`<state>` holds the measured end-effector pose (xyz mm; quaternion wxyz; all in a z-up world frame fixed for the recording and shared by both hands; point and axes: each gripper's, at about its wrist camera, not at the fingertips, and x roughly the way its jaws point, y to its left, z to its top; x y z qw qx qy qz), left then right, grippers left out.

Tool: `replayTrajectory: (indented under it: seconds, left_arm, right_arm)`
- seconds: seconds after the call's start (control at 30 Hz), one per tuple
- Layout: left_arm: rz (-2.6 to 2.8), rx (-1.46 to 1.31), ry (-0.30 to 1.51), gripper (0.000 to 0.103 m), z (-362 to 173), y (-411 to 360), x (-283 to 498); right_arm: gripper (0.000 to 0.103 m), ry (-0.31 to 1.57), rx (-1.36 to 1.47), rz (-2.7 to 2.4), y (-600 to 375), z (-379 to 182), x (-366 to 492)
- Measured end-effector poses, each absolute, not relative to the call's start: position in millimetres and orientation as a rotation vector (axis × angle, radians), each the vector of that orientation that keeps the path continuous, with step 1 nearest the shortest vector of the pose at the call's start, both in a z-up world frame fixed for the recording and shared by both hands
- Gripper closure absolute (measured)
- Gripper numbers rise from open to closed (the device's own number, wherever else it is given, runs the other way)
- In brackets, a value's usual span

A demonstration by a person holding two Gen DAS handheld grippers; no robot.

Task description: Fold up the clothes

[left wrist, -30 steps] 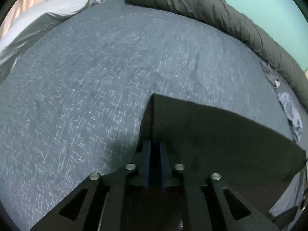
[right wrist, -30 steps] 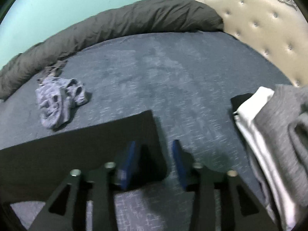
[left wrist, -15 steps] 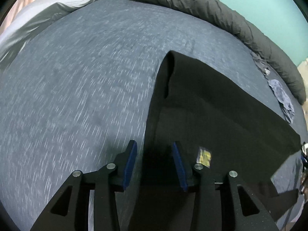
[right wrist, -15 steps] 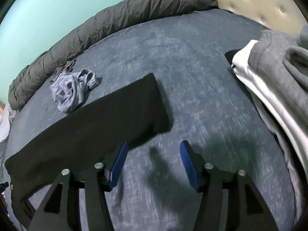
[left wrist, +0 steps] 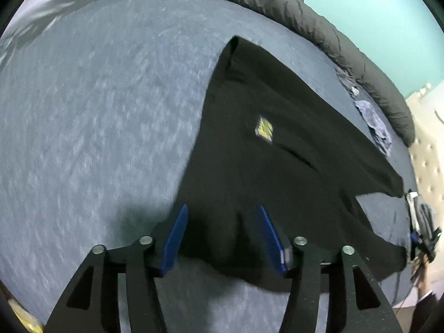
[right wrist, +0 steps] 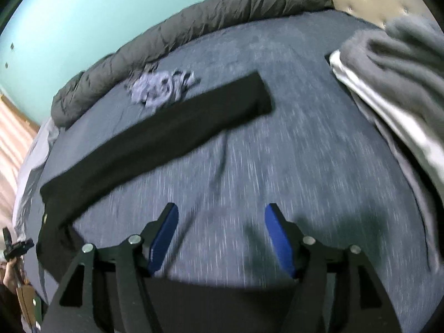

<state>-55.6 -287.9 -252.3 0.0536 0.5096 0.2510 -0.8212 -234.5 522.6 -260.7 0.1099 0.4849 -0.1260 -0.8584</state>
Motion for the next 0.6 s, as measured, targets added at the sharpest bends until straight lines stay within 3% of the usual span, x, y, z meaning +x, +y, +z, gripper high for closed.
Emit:
replayTrajectory:
  seconds: [0.13, 0.6]
  left_arm:
    - [-2.493, 1.542, 0.879, 0.037, -260.1, -280.7, -31.1]
    - [-2.417, 1.498, 1.028, 0.037, -291.7, -286.1, -5.6]
  right_arm:
    - [0.035, -0.364, 1.445, -2.511, 531.0, -261.5, -193.5]
    - [0.03, -0.576, 1.471, -2.534, 590.7, -273.4, -121.8]
